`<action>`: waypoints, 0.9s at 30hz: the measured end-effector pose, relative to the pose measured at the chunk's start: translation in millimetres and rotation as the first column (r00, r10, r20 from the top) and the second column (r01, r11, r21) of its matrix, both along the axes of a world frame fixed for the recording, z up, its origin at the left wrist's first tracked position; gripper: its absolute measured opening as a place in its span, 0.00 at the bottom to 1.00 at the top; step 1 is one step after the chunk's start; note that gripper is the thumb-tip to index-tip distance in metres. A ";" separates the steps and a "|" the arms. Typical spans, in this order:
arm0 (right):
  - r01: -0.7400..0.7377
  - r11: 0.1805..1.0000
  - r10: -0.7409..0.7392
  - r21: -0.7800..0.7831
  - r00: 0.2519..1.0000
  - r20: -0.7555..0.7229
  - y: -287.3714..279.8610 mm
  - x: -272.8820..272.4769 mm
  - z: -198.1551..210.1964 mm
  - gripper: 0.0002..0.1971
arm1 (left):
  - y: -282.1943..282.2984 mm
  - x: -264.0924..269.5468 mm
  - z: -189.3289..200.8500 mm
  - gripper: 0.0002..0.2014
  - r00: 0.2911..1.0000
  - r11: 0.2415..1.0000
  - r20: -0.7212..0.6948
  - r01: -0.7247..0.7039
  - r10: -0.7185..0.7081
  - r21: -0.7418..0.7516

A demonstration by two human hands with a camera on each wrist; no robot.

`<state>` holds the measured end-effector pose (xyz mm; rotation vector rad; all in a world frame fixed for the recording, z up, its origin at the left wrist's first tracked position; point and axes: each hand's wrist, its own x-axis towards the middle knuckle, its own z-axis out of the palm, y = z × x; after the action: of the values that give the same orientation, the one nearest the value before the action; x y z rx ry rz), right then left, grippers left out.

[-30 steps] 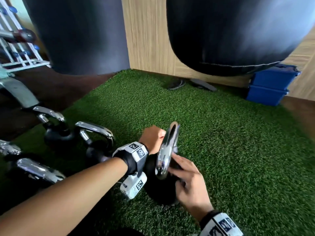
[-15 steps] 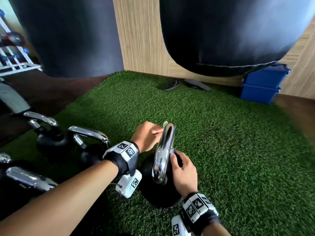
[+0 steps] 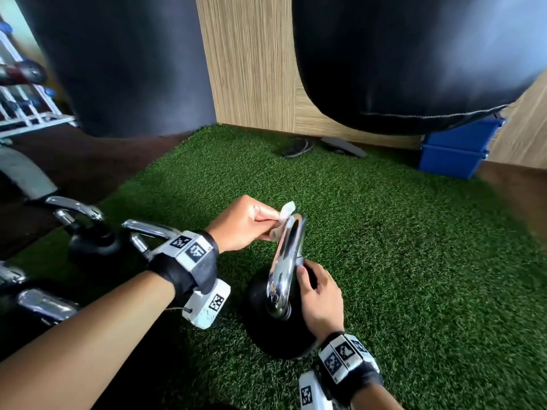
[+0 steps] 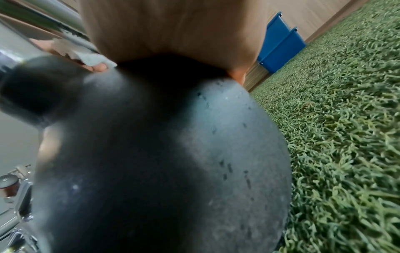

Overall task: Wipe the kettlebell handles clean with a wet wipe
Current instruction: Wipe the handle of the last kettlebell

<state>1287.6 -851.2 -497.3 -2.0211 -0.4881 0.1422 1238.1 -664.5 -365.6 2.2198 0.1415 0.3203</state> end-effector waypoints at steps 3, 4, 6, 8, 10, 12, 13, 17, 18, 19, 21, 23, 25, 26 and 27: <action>0.000 1.000 0.000 0.005 1.000 0.002 0.1 0.0 0.7 0.21 | -2.6 -0.7 9.7 0.07 0.999 0.993 -0.020 -0.027 0.025 -0.111; -0.002 1.000 0.002 0.009 1.000 0.003 0.1 0.1 0.7 0.20 | -5.1 0.6 12.4 0.07 0.998 0.983 -0.035 -0.064 0.059 -0.174; -0.006 1.000 0.006 0.016 1.000 0.006 -0.2 0.0 0.1 0.20 | -9.7 -1.3 18.8 0.07 0.993 0.955 -0.096 -0.096 0.071 -0.280; -0.007 1.000 0.007 0.016 1.000 0.010 -0.6 0.2 -1.2 0.20 | -5.3 -10.0 24.2 0.05 0.978 0.945 -0.202 -0.024 -0.045 -0.326; -0.010 1.000 0.010 0.013 1.000 0.015 0.0 0.7 -2.6 0.21 | 1.3 -22.5 28.1 0.07 0.943 0.933 -0.273 0.087 -0.190 -0.348; -0.009 1.000 0.009 0.021 1.000 0.015 0.3 1.2 -3.6 0.21 | 2.2 -27.4 29.2 0.08 0.944 0.929 -0.264 0.092 -0.195 -0.358; -0.008 1.000 0.007 0.023 1.000 0.012 0.5 1.7 -3.9 0.21 | 0.5 -27.2 28.8 0.07 0.957 0.932 -0.243 0.066 -0.160 -0.356; -0.012 1.000 0.012 0.018 1.000 -0.002 0.0 1.6 -5.2 0.21 | -2.5 -35.4 23.7 0.05 0.939 0.929 -0.295 0.058 -0.175 -0.367; -0.015 1.000 0.015 0.014 1.000 -0.004 -0.2 1.7 -5.3 0.21 | -1.5 -40.4 22.3 0.04 0.917 0.922 -0.333 0.082 -0.218 -0.378; -0.016 1.000 0.016 0.009 1.000 -0.004 -0.2 2.3 -5.2 0.21 | -1.4 -45.3 21.5 0.04 0.903 0.913 -0.353 0.094 -0.246 -0.397; -0.019 1.000 0.019 0.004 1.000 -0.007 -0.4 2.7 -5.3 0.21 | -4.1 -52.9 19.0 0.05 0.914 0.902 -0.327 0.086 -0.240 -0.423; -0.015 1.000 0.015 0.005 1.000 -0.016 0.2 3.1 -5.7 0.21 | -8.1 -58.5 15.8 0.08 0.939 0.904 -0.286 0.053 -0.189 -0.423; -0.010 1.000 0.010 0.002 1.000 -0.022 0.8 2.7 -6.5 0.20 | -11.6 -65.3 11.8 0.11 0.933 0.907 -0.304 0.053 -0.195 -0.418; -0.010 1.000 0.010 0.002 1.000 -0.022 1.2 2.6 -6.8 0.20 | -12.9 -69.1 9.9 0.10 0.919 0.905 -0.327 0.066 -0.219 -0.420; -0.010 1.000 0.010 0.006 1.000 -0.022 1.5 2.9 -7.0 0.20 | -14.1 -73.0 8.6 0.09 0.909 0.903 -0.342 0.077 -0.237 -0.422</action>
<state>1290.5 -849.8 -504.4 -2.0099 -0.4846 0.1693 1165.1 -678.5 -357.0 1.8421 0.2146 -0.2304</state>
